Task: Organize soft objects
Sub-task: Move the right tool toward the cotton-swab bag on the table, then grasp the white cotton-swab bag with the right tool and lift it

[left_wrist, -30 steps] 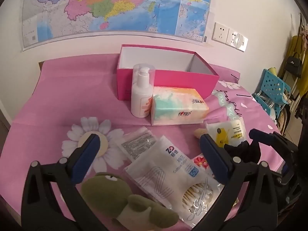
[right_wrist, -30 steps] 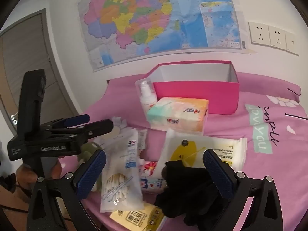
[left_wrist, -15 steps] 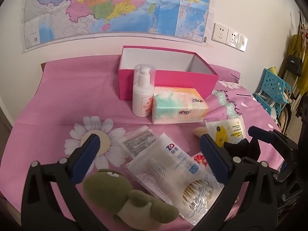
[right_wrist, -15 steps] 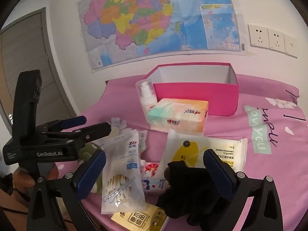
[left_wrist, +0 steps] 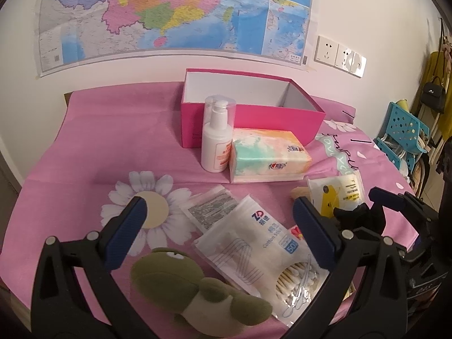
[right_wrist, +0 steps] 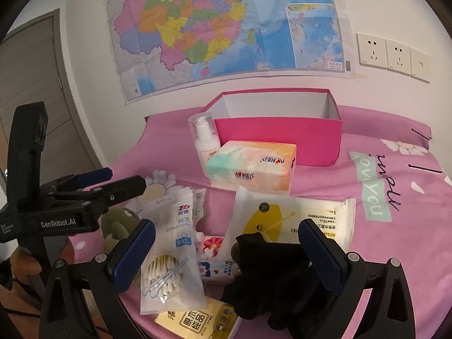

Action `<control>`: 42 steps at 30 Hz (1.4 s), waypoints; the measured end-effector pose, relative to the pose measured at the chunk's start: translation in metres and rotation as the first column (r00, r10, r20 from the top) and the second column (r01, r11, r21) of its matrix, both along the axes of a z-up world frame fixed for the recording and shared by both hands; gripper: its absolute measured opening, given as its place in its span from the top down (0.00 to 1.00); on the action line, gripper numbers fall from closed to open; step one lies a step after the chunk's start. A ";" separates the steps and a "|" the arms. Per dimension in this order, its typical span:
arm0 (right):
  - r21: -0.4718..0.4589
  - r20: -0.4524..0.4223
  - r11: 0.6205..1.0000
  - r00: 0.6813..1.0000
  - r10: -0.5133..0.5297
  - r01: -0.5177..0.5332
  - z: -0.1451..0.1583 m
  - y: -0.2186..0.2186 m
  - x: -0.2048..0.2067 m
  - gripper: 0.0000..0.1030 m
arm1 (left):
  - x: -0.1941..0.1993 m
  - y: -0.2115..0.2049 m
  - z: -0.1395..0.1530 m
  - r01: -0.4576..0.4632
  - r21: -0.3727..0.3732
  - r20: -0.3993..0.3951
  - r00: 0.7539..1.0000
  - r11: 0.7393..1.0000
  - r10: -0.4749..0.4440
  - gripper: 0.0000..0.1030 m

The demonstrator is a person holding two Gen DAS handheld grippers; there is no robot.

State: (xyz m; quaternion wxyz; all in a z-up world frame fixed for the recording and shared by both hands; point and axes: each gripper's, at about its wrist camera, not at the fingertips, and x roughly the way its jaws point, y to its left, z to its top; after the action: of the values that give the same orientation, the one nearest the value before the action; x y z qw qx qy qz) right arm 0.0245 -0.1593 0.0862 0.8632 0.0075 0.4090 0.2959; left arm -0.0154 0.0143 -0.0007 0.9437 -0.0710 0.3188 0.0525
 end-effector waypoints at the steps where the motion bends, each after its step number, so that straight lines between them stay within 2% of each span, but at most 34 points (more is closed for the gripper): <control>1: -0.002 -0.001 1.000 1.000 0.003 -0.003 0.000 0.000 -0.001 0.00 | 0.000 0.002 -0.001 -0.001 0.001 -0.001 1.000 1.000 0.001 0.00; 5: -0.012 0.007 1.000 1.000 0.018 -0.018 0.003 -0.001 -0.008 0.01 | 0.001 0.007 -0.005 0.007 0.010 -0.012 1.000 1.000 -0.007 0.00; 8: -0.012 0.005 0.999 0.999 0.044 -0.044 0.004 -0.002 -0.017 0.07 | 0.003 0.010 -0.007 0.039 0.015 -0.021 0.999 0.999 -0.039 0.00; 14: 0.024 -0.055 0.989 0.988 0.144 -0.143 0.000 0.001 -0.037 0.29 | 0.014 0.009 -0.011 0.138 0.045 -0.048 0.990 0.989 -0.136 0.00; 15: 0.028 -0.079 0.987 0.984 0.159 -0.157 -0.003 0.001 -0.040 0.34 | 0.016 0.009 -0.012 0.154 0.046 -0.058 0.987 0.987 -0.151 0.00; 18: 0.052 -0.173 0.982 0.966 0.190 -0.184 -0.017 0.002 -0.045 0.41 | 0.020 0.007 -0.015 0.218 0.038 -0.074 0.974 0.975 -0.215 0.01; 21: 0.065 -0.237 0.981 0.952 0.192 -0.181 -0.028 0.001 -0.047 0.43 | 0.027 0.007 -0.021 0.267 0.017 -0.101 0.959 0.964 -0.264 0.08; 24: 0.080 -0.271 0.982 0.945 0.184 -0.169 -0.034 0.005 -0.042 0.43 | 0.037 0.010 -0.029 0.312 -0.036 -0.136 0.939 0.949 -0.314 0.09; 28: 0.104 -0.288 0.980 0.938 0.191 -0.168 -0.041 0.011 -0.037 0.43 | 0.045 0.012 -0.041 0.376 -0.117 -0.177 0.903 0.919 -0.392 0.14; 30: 0.105 -0.288 0.981 0.939 0.186 -0.162 -0.042 0.013 -0.034 0.43 | 0.049 0.014 -0.047 0.385 -0.147 -0.207 0.889 0.911 -0.409 0.25; 32: 0.106 -0.290 0.981 0.939 0.185 -0.160 -0.043 0.015 -0.032 0.45 | 0.051 0.015 -0.052 0.391 -0.183 -0.224 0.877 0.902 -0.425 0.25; 37: 0.079 -0.304 0.989 0.942 0.141 -0.123 -0.048 0.019 -0.022 0.49 | 0.051 0.020 -0.059 0.376 -0.215 -0.242 0.874 0.901 -0.422 0.28; 39: 0.065 -0.319 0.993 0.942 0.110 -0.094 -0.048 0.015 -0.019 0.49 | 0.050 0.023 -0.058 0.375 -0.220 -0.241 0.873 0.900 -0.423 0.38; 41: 0.078 -0.332 0.993 0.937 0.109 -0.088 -0.049 0.011 -0.017 0.49 | 0.051 0.025 -0.059 0.377 -0.233 -0.241 0.871 0.897 -0.428 0.40; 42: 0.087 -0.336 0.992 0.935 0.114 -0.090 -0.050 0.012 -0.016 0.48 | 0.051 0.026 -0.059 0.376 -0.236 -0.241 0.871 0.896 -0.429 0.45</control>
State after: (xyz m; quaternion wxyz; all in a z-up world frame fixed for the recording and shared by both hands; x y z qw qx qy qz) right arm 0.0083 -0.1476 0.0363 0.7623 0.0673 0.5410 0.3487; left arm 0.0360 0.0408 -0.0594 0.8669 -0.0800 0.4633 -0.1655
